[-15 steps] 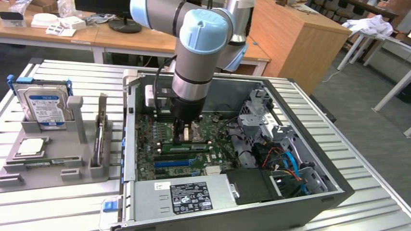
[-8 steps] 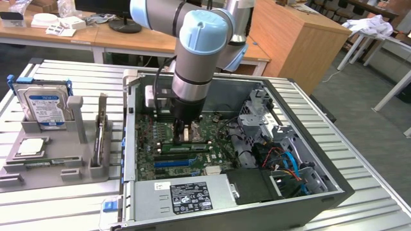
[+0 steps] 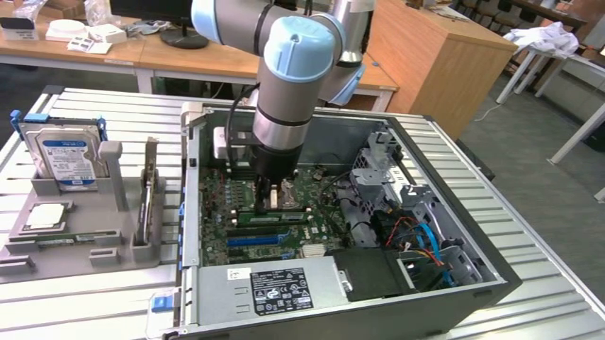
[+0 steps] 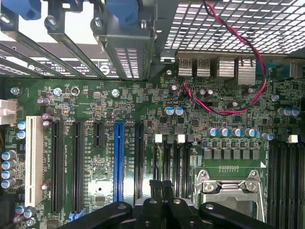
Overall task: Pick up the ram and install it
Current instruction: 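Press down the ram until it locks into place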
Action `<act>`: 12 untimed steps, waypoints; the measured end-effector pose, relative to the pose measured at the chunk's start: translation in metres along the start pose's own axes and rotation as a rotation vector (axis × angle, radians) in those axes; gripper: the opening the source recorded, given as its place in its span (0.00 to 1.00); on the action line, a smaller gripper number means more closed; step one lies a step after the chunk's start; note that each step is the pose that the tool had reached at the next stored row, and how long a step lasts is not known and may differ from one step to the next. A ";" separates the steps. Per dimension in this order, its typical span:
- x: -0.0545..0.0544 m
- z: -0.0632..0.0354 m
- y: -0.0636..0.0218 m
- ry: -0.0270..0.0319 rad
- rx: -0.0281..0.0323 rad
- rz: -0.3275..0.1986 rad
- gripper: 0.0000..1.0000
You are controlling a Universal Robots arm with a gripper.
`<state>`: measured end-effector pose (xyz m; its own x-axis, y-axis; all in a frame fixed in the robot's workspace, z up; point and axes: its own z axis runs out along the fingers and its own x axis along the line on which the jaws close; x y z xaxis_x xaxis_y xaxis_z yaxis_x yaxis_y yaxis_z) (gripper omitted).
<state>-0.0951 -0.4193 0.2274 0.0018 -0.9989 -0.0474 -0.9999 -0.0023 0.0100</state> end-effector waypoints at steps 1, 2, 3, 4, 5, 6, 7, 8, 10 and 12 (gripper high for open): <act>0.000 0.0004 0.0000 -0.0001 0.0000 0.000 0.11; 0.001 0.0006 0.0000 0.0000 -0.0001 0.000 0.11; 0.001 0.0006 0.0000 0.0001 -0.0001 0.000 0.11; 0.001 0.0006 -0.0001 0.0002 -0.0001 0.000 0.11; 0.001 0.0006 -0.0001 0.0003 -0.0002 0.000 0.11; 0.001 0.0006 -0.0001 0.0002 -0.0002 0.000 0.11; 0.001 0.0006 -0.0001 0.0002 -0.0001 0.000 0.11; 0.001 0.0007 0.0000 0.0003 -0.0002 0.000 0.11; 0.001 0.0013 0.0000 0.0003 -0.0003 0.000 0.11; 0.001 0.0014 -0.0001 0.0002 -0.0002 0.000 0.11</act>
<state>-0.0950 -0.4201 0.2259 0.0020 -0.9989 -0.0472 -0.9999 -0.0025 0.0102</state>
